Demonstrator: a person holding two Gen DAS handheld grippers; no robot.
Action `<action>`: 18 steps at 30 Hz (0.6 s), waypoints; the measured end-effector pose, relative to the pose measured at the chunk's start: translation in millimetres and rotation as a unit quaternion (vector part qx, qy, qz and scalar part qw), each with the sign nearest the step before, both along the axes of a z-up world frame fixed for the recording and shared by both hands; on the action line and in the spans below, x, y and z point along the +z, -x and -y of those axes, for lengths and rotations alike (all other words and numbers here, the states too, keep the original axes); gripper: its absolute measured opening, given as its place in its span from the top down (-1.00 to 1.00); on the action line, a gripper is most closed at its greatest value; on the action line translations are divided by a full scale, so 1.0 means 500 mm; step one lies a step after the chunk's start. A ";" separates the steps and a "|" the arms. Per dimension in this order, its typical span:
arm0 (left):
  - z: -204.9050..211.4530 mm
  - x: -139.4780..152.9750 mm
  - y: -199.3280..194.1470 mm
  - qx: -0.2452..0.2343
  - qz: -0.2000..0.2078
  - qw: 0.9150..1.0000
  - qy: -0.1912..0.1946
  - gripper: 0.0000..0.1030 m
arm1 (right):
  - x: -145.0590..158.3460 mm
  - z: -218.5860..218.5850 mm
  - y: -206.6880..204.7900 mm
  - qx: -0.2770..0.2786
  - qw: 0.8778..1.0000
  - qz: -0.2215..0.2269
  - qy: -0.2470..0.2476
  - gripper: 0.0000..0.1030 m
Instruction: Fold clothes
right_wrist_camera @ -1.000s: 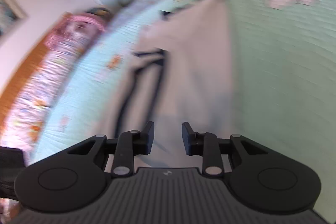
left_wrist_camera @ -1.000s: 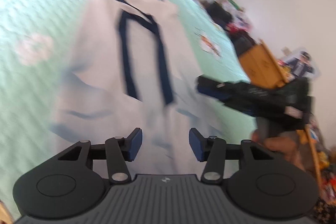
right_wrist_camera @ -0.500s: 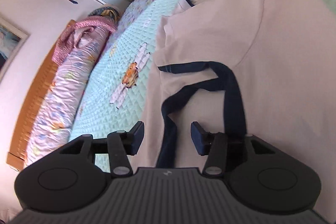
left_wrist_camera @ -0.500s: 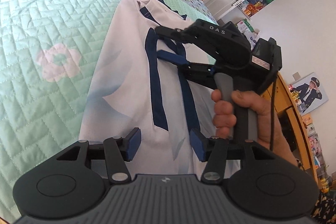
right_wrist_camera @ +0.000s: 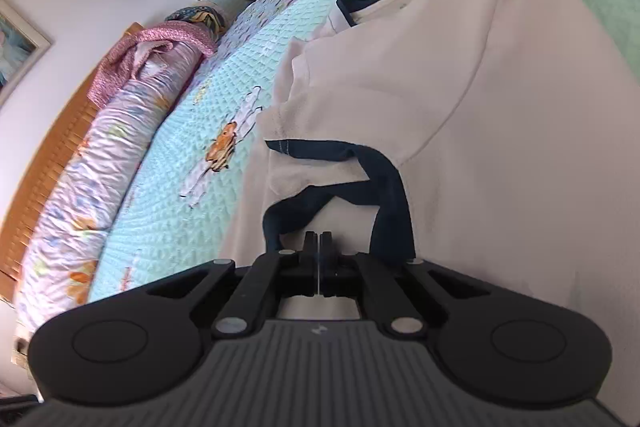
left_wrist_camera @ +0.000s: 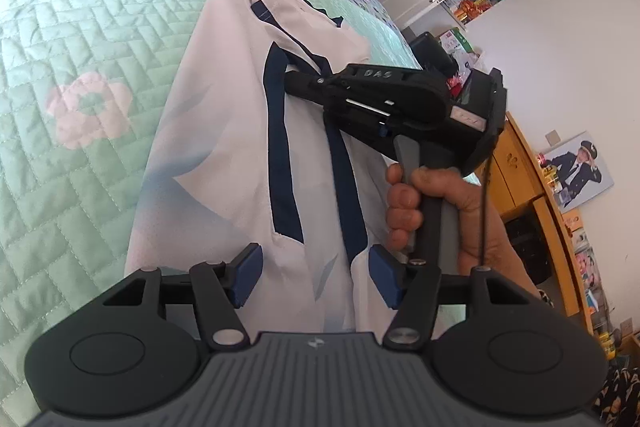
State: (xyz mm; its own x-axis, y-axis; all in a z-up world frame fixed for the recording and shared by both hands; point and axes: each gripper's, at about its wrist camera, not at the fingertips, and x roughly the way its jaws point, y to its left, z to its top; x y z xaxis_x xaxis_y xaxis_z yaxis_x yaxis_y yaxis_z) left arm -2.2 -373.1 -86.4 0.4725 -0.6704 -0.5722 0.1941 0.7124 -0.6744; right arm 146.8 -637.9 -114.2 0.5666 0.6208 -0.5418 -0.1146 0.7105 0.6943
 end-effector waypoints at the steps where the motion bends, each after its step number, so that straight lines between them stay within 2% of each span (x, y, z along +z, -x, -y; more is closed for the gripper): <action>1: 0.000 0.001 -0.001 0.001 -0.002 1.000 0.002 -0.19 | 0.002 0.007 0.002 -0.002 1.000 -0.008 -0.022 0.80; 2: -0.001 0.001 -0.002 0.002 -0.004 1.000 0.005 -0.19 | 0.010 0.011 0.010 -0.006 0.999 0.000 -0.041 0.67; 4: 0.000 0.002 -0.006 0.002 -0.007 1.000 0.010 -0.19 | 0.032 0.010 0.025 -0.001 0.998 0.032 -0.062 0.66; 6: 0.002 0.001 -0.008 0.003 -0.009 1.000 0.009 -0.20 | 0.052 -0.010 0.027 0.034 0.995 0.053 -0.075 0.66; 9: 0.006 0.000 -0.009 0.005 -0.011 1.000 0.003 -0.20 | 0.038 -0.046 0.004 0.088 0.993 0.034 -0.065 0.59; 10: 0.007 0.001 -0.009 0.005 -0.011 1.000 0.002 -0.20 | 0.027 -0.051 -0.002 0.085 0.996 0.027 -0.030 0.58; 11: 0.007 0.002 -0.010 0.003 -0.011 1.000 0.000 -0.20 | 0.016 -0.056 -0.008 0.082 0.996 0.021 0.004 1.00; 12: 0.007 0.004 -0.011 0.002 -0.011 1.000 -0.002 -0.20 | 0.005 -0.059 -0.014 0.078 0.996 0.015 0.035 1.00; 13: 0.007 0.006 -0.013 0.001 -0.010 1.000 -0.004 -0.20 | 0.007 -0.045 -0.012 0.069 0.997 0.012 0.016 0.99; 14: 0.009 0.007 -0.016 0.000 -0.010 1.000 -0.006 -0.20 | 0.013 -0.033 -0.005 0.054 0.998 0.014 0.005 0.81; 15: 0.011 0.009 -0.020 0.000 -0.010 1.000 -0.008 -0.20 | 0.024 -0.023 0.004 0.046 0.999 0.028 -0.001 0.75; 17: 0.015 0.013 -0.028 -0.001 -0.009 1.000 -0.012 -0.20 | 0.032 -0.010 0.010 0.055 0.997 0.043 -0.017 0.39; 18: 0.017 0.014 -0.032 -0.002 -0.009 1.000 -0.014 -0.20 | 0.035 -0.004 0.013 0.060 0.997 0.049 -0.023 0.29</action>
State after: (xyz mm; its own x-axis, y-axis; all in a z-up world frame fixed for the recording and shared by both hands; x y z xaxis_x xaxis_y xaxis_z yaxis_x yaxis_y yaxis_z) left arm 13.7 -381.6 -79.2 0.4594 -0.6560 -0.5988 0.1847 0.7300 -0.6580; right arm 140.5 -636.1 -96.9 0.5355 0.7103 -0.4568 -0.2662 0.6553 0.7069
